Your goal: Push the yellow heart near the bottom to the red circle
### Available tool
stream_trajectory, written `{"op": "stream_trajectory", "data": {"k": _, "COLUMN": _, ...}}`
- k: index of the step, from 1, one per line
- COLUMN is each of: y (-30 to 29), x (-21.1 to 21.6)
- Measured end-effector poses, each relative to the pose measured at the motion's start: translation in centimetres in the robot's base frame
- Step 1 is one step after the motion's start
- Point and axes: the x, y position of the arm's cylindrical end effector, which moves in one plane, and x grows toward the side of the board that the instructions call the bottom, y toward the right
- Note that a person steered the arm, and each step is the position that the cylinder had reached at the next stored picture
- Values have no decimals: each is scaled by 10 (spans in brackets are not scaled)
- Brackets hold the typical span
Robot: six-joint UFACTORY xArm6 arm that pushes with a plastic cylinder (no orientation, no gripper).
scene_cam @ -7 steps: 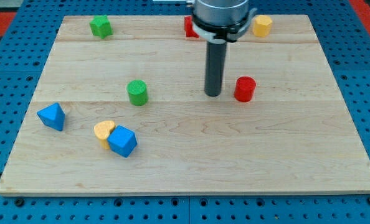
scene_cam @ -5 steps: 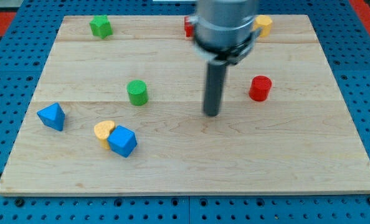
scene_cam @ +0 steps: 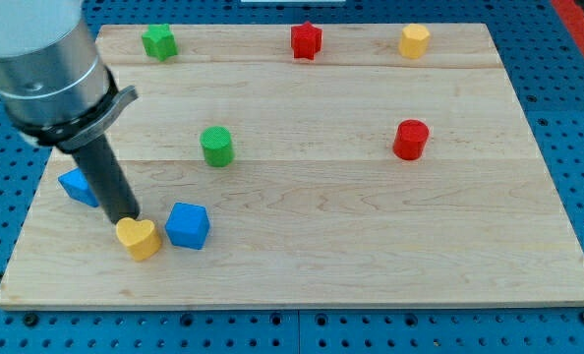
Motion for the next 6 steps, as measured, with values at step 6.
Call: {"op": "stream_trajectory", "data": {"k": 6, "y": -79, "x": -57}}
